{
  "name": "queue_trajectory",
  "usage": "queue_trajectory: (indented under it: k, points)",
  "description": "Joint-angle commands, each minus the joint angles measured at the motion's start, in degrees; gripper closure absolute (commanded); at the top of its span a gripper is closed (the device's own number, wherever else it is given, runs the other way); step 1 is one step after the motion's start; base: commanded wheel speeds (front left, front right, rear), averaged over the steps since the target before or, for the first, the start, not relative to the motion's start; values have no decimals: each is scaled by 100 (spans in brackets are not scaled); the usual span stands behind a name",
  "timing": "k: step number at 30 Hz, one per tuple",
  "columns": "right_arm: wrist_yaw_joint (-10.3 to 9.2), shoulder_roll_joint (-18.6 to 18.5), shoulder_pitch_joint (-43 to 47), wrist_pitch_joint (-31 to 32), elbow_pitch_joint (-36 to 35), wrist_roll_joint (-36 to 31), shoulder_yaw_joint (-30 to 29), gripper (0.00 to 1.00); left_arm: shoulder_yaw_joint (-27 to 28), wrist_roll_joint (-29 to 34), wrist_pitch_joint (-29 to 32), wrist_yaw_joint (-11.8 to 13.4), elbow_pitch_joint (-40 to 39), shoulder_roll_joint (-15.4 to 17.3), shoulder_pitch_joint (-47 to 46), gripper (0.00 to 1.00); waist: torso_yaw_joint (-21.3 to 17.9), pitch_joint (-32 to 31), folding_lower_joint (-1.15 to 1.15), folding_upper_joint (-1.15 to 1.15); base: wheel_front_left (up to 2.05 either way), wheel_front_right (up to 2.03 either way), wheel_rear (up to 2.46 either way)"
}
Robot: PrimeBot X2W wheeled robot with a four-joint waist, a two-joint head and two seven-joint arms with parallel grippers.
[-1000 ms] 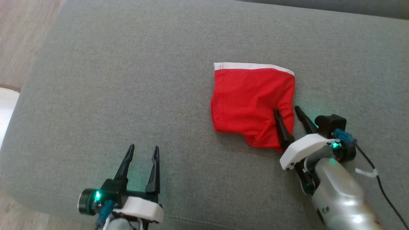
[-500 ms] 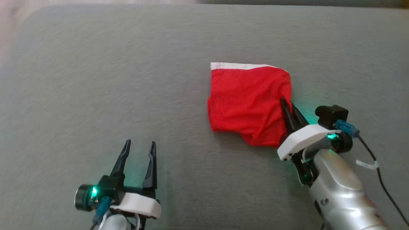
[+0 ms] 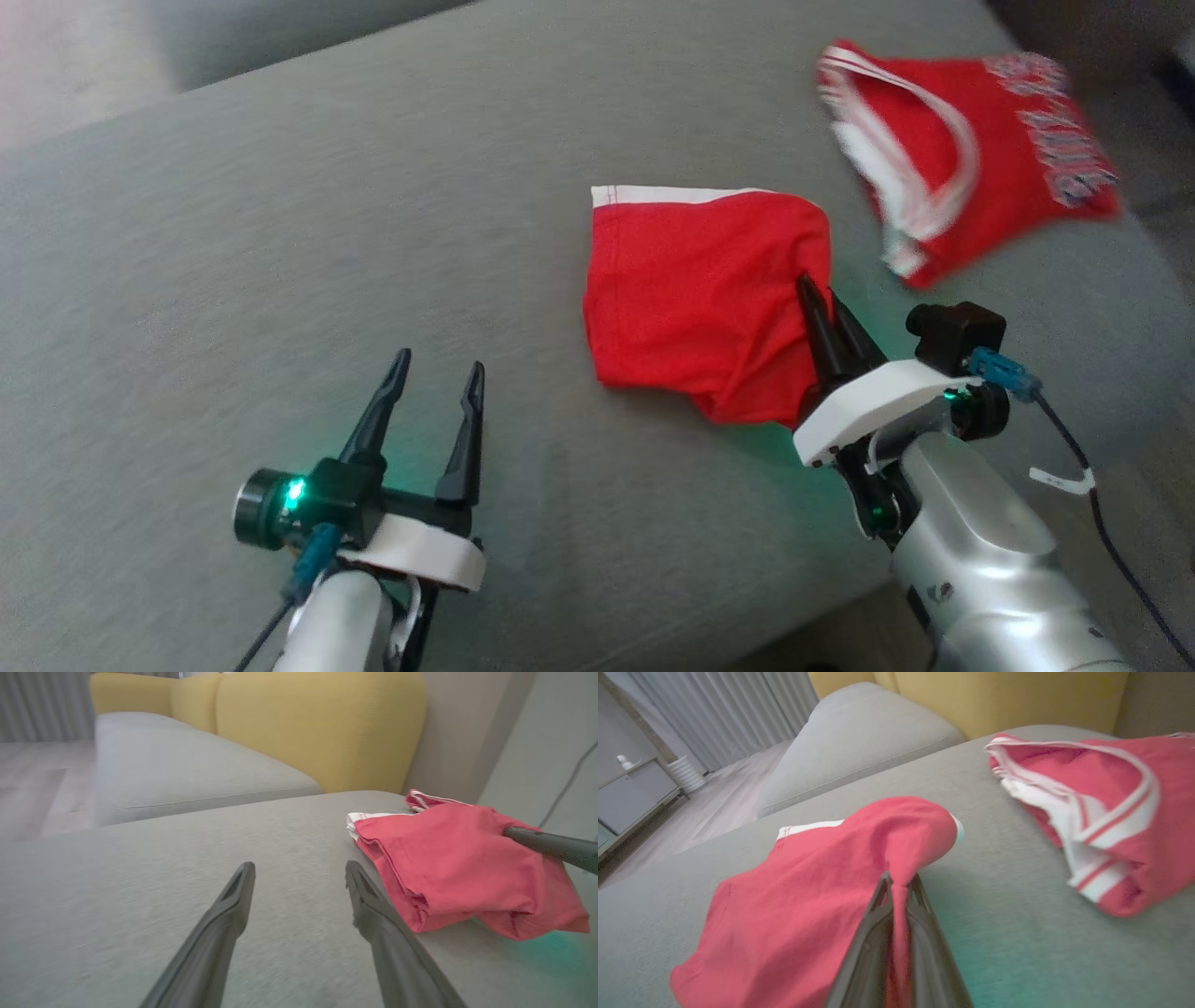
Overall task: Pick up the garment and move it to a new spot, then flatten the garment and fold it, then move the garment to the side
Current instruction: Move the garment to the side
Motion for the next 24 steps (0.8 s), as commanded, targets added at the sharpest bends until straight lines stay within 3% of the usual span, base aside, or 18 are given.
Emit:
queue_trajectory:
  k: [1, 5, 9, 14, 18, 24]
  points:
    - [-4, 58, 21, -37, -190, 46, 90, 100, 100, 66, -30, -26, -109, 30, -173, 0, -719, 151, 0, 0, 0, 0, 0]
    - [-4, 58, 74, -37, -240, 113, 70, 100, 12, 88, -30, -95, -33, 30, -154, 0, -821, 190, 0, 0, 0, 0, 0]
    - [-4, 58, -65, -37, -193, -83, -54, 100, -87, 108, -30, -145, 23, 30, -143, 0, -657, 271, 0, 0, 0, 0, 0]
    - [-4, 9, -661, -37, -28, -852, -357, 100, -93, 148, -30, -190, 39, 30, -118, 0, -357, 375, 0, 0, 0, 0, 0]
    - [-4, -440, -1258, -21, 325, -1507, -651, 100, -101, 143, -30, -209, -16, 30, -125, 0, -82, 458, 0, 0, 0, 0, 0]
    - [-4, -1509, -2021, 266, 868, -2382, -1229, 100, -162, 119, -30, -231, -81, 30, -194, 0, 279, 650, 0, 0, 0, 0, 0]
